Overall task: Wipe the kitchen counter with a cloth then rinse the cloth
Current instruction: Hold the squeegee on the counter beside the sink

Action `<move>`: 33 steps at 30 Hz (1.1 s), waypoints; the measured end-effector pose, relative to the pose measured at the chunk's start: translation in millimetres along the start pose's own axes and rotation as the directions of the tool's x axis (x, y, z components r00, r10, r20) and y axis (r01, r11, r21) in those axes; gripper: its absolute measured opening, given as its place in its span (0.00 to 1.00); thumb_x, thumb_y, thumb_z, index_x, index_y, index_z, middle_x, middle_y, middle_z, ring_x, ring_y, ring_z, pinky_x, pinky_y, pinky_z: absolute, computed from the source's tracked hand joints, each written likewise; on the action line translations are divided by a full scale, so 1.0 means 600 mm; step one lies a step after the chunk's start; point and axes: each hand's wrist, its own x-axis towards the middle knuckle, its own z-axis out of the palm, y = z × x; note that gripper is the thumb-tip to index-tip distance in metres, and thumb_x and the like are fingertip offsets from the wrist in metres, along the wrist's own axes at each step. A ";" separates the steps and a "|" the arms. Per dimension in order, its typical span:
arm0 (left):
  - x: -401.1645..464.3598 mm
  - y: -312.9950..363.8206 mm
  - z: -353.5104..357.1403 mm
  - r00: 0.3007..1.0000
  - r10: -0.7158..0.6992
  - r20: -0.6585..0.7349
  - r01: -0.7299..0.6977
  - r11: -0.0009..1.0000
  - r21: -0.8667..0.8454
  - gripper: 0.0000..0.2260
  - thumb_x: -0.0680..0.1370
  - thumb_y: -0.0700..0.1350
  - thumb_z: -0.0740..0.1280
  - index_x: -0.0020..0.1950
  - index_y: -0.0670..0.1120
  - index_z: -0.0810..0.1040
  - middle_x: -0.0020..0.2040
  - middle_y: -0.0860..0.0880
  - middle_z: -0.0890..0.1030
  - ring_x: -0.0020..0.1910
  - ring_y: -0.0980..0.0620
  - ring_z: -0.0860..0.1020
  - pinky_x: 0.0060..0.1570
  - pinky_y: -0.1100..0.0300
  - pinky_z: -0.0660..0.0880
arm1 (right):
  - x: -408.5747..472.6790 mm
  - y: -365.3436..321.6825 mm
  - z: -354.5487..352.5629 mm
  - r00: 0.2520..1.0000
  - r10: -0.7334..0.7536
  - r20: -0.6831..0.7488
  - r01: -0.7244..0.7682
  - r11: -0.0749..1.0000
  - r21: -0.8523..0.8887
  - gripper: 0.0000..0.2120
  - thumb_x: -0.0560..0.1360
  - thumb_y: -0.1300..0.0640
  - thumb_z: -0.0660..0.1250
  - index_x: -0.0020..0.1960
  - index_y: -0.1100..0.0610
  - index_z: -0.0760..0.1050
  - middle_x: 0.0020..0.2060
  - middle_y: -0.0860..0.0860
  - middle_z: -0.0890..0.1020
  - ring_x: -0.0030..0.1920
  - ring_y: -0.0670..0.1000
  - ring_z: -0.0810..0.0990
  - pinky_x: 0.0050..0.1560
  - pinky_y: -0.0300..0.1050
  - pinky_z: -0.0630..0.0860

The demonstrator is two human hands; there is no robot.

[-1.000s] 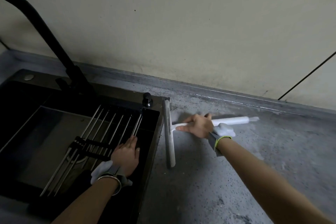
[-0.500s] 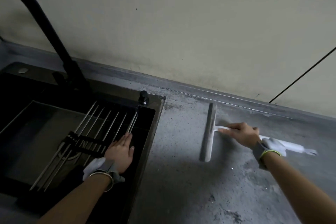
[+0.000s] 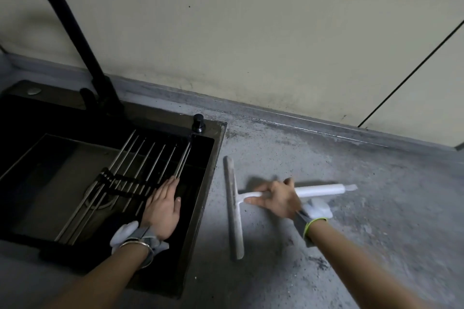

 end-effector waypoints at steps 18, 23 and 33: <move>-0.088 -0.051 -0.018 1.000 0.013 -0.006 -0.013 1.000 -0.008 0.22 0.82 0.44 0.54 0.76 0.50 0.58 0.75 0.54 0.63 0.73 0.56 0.62 0.69 0.61 0.57 | -0.142 0.082 -0.015 0.940 0.326 -0.101 -0.304 0.934 0.188 0.30 0.57 0.22 0.54 0.52 0.33 0.76 0.55 0.42 0.81 0.64 0.51 0.72 0.64 0.52 0.51; -0.094 -0.057 -0.025 0.999 0.038 0.017 -0.038 0.999 -0.020 0.21 0.82 0.43 0.54 0.76 0.49 0.59 0.74 0.52 0.64 0.72 0.54 0.65 0.69 0.61 0.59 | -0.168 0.083 -0.003 0.938 0.337 -0.082 -0.318 0.930 0.182 0.12 0.62 0.25 0.57 0.43 0.26 0.71 0.54 0.40 0.82 0.63 0.49 0.73 0.58 0.49 0.50; -0.079 -0.034 -0.028 0.996 -0.081 0.023 0.082 0.996 -0.035 0.17 0.82 0.44 0.54 0.71 0.48 0.68 0.63 0.42 0.77 0.59 0.42 0.76 0.57 0.55 0.70 | -0.138 -0.041 0.099 0.988 0.153 -0.012 -0.151 0.983 0.109 0.27 0.67 0.26 0.56 0.57 0.39 0.76 0.54 0.42 0.80 0.50 0.46 0.68 0.54 0.48 0.55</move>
